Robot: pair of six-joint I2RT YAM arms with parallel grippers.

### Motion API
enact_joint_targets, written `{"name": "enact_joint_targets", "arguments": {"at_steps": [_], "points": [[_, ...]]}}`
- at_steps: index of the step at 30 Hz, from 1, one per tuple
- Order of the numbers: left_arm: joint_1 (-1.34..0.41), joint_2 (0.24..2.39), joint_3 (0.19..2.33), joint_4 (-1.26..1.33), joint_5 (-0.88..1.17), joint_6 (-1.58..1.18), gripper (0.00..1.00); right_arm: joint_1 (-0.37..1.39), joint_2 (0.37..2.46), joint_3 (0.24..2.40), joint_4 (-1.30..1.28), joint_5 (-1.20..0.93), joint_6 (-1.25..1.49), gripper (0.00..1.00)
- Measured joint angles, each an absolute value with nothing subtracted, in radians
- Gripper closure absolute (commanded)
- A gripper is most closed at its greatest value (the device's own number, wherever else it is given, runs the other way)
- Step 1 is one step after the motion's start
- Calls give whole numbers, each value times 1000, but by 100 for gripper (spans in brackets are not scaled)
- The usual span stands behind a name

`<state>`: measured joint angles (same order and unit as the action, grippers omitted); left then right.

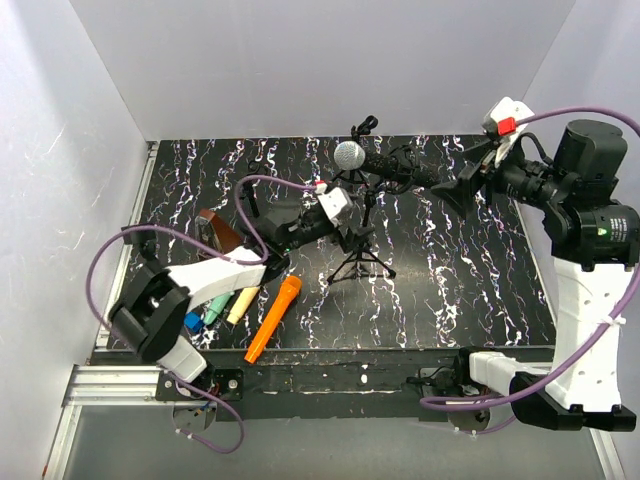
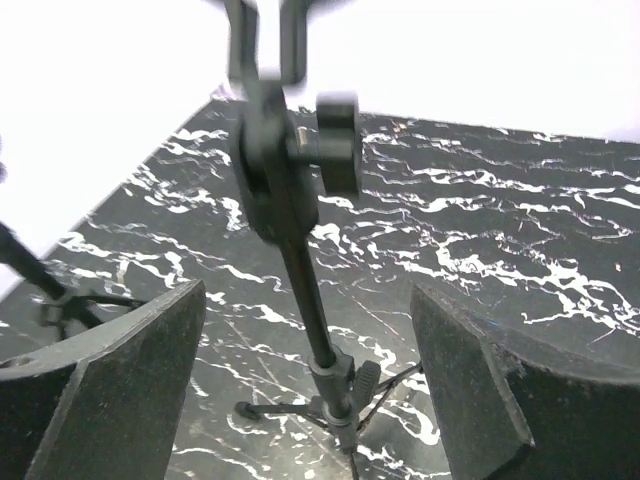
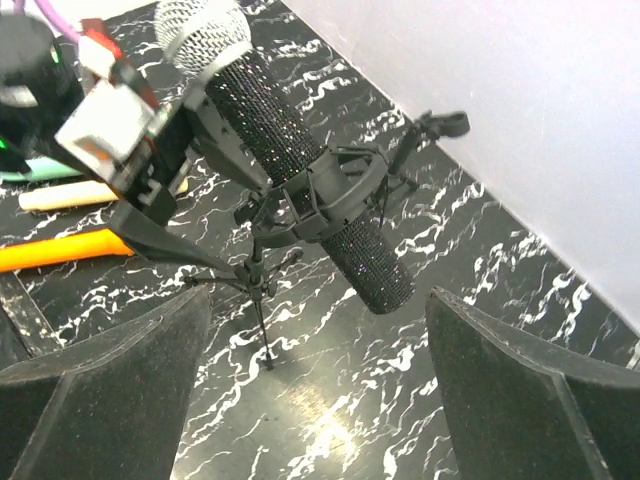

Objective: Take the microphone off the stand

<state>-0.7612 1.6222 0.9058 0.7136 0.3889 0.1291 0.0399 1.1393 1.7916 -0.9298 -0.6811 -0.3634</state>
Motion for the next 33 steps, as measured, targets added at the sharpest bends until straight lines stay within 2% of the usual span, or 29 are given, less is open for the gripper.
{"name": "enact_joint_targets", "arguments": {"at_steps": [3, 8, 12, 15, 23, 33], "points": [[-753, 1475, 906, 585, 369, 162, 9, 40, 1135, 1823, -955, -751, -459, 5], [-723, 1252, 992, 300, 369, 200, 8, 75, 1175, 1830, -961, -842, -590, 5], [-704, 1249, 1172, 130, 410, 218, 8, 152, 1268, 1880, -963, -846, -694, 5], [-703, 1324, 1319, 39, 433, 215, 7, 202, 1327, 1903, -968, -832, -762, 5], [-696, 1478, 1381, 46, 481, 125, 8, 300, 1325, 1880, -932, -726, -833, 5], [-696, 1488, 1340, 247, 471, 17, 13, 375, 1372, 1848, -949, -569, -917, 5]]}}
